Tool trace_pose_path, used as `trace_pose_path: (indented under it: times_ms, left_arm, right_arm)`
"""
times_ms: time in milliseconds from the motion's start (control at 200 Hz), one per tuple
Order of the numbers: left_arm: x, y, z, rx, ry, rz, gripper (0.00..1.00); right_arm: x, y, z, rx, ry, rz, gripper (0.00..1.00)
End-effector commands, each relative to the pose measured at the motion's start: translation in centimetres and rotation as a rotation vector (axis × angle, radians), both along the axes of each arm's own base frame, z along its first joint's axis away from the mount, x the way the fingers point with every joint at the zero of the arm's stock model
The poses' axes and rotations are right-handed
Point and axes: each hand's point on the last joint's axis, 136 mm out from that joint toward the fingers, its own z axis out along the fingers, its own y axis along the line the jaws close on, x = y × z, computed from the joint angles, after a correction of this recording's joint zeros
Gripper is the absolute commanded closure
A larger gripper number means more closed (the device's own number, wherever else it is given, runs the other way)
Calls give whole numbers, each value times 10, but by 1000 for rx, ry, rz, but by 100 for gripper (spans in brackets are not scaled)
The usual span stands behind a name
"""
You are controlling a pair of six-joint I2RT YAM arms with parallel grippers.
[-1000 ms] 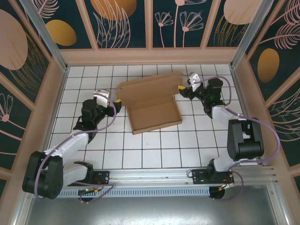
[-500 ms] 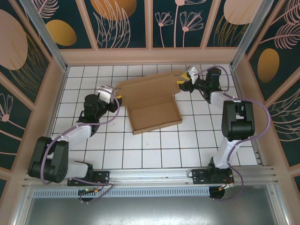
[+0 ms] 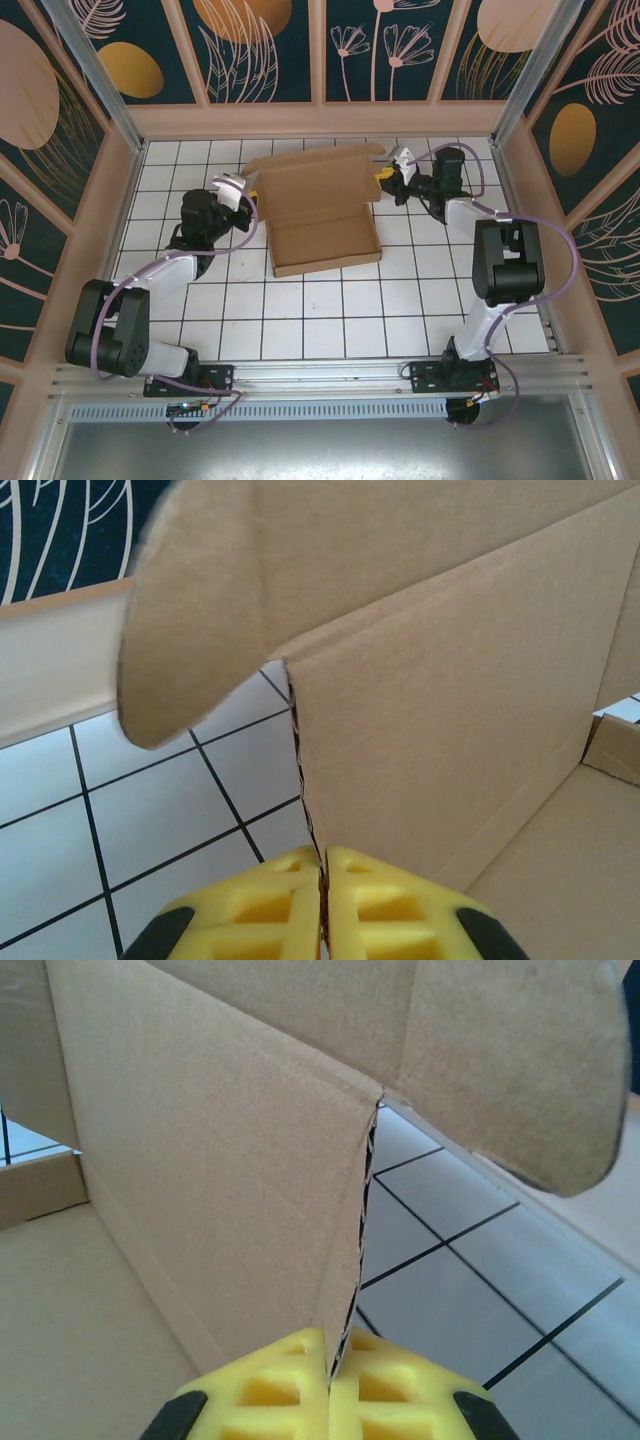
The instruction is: Fold the paper box
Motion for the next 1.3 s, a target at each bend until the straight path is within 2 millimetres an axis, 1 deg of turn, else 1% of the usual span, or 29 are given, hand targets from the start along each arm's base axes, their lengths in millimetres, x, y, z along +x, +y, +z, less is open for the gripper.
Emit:
trace_pose_path:
  times_ms: [0, 140, 210, 250, 335, 365, 440, 475, 555, 565, 575, 626, 696, 746, 856, 926, 1041, 1146, 1296]
  left_arm:
    - [2, -3, 11, -31, -12, -14, 91]
    - [7, 6, 19, -93, -7, 62, 92]
    - [7, 10, 20, -174, 14, 102, 93]
    - [4, 8, 22, -220, 16, 99, 93]
    - [0, 7, 21, -282, 28, 108, 92]
    - [-2, 7, 20, -297, 30, 112, 92]
    - [-5, 5, 20, -301, 27, 115, 92]
    - [-6, 4, 19, -299, 29, 114, 91]
    - [-9, 0, 19, -299, 28, 106, 91]
    - [-9, -1, 19, -298, 28, 107, 91]
    - [-9, -1, 18, -297, 29, 108, 91]
    - [-10, -3, 18, -294, 29, 110, 91]
    - [-13, -7, 16, -292, 32, 106, 91]
    - [-14, -10, 14, -290, 36, 100, 91]
    - [-17, -12, 9, -296, 42, 104, 90]
    - [-20, -11, 8, -313, 40, 111, 90]
    - [-26, -10, 7, -327, 43, 109, 90]
    - [-35, -10, 3, -344, 48, 111, 90]
    - [-47, -7, -7, -366, 66, 142, 91]
  right_arm:
    - [-9, 12, 19, -1, -27, -66, 98]
    - [-18, 20, 21, 17, -3, -178, 100]
    - [-24, 27, 25, 31, -11, -229, 100]
    - [-27, 30, 28, 49, -10, -269, 100]
    - [-18, 26, 36, 156, 60, -458, 100]
    - [-15, 24, 36, 188, 98, -516, 100]
    - [-11, 26, 33, 228, 161, -633, 100]
    - [-15, 36, 32, 241, 168, -638, 100]
    - [-25, 48, 37, 290, 114, -680, 100]
    - [-25, 45, 38, 294, 103, -698, 100]
    - [-27, 49, 39, 300, 94, -700, 100]
    - [-30, 50, 39, 320, 67, -771, 100]
    - [-27, 52, 38, 345, 62, -844, 100]
    - [-24, 52, 33, 361, 73, -903, 100]
    - [-19, 60, 28, 359, 78, -959, 100]
    - [-20, 59, 28, 363, 41, -987, 100]
    - [-27, 53, 33, 390, -11, -991, 100]
    - [-36, 50, 32, 409, -37, -968, 100]
    - [-50, 56, 18, 400, -47, -922, 100]
